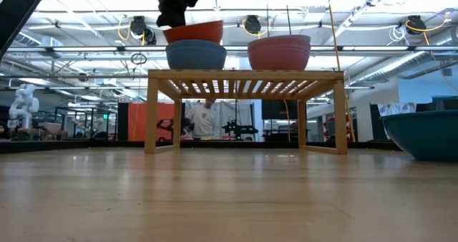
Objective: Place and stack bowls onto a shelf
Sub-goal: Stack the orange bowl on top of the light blue bowl on the shelf
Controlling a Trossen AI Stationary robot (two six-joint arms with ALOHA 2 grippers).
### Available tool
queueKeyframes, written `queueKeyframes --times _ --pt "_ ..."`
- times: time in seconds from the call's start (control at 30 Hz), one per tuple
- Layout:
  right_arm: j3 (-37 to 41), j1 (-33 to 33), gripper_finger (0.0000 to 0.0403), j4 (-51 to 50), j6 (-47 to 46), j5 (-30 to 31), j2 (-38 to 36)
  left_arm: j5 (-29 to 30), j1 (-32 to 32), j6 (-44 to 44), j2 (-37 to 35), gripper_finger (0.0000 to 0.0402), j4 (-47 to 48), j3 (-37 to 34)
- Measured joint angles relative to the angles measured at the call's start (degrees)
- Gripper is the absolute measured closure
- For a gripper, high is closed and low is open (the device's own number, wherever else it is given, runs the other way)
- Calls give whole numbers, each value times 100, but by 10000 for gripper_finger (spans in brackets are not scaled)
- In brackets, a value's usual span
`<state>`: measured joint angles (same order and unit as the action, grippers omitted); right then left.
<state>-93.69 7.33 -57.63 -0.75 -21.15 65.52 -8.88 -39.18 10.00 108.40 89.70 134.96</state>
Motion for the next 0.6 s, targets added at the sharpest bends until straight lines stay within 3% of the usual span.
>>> queueKeyframes --times 0.2,0.6 --pt "0 0 316 0 -2 0 0 4 0 151 0 391 29 -17" --pt "0 0 316 73 -2 -2 0 4 0 367 0 393 9 -20"
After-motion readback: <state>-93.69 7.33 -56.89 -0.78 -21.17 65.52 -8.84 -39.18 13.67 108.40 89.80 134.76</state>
